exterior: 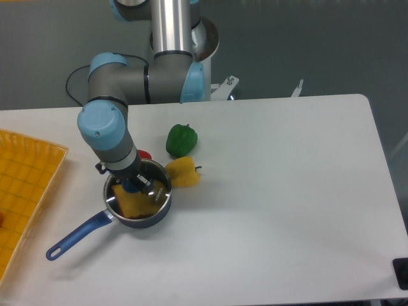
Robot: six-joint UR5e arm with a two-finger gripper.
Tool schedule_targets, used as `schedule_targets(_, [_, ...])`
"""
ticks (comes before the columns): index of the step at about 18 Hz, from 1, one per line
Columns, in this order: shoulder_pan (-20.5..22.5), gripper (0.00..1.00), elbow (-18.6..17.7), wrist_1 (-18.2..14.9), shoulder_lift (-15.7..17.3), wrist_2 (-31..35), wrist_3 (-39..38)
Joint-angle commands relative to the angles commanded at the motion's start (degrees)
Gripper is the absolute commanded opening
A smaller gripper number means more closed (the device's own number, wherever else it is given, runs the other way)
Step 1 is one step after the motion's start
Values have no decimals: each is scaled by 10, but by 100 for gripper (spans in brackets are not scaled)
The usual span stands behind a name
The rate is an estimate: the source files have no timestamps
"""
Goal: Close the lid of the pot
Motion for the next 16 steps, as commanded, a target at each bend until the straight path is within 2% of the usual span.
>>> schedule_targets(2, [0, 55, 0, 0, 0, -1, 1])
schedule_targets(3, [0, 58, 0, 0, 1, -1, 1])
schedule_targets(4, [0, 69, 0, 0, 0, -1, 3])
schedule_targets(5, [0, 89, 0, 0, 0, -1, 4])
schedule_targets(6, [0, 100, 1, 0, -1, -2, 5])
schedule_targets(13, [4, 100, 14, -5, 1, -3, 5])
schedule_targets(16, [4, 100, 32, -6, 3, 3, 5])
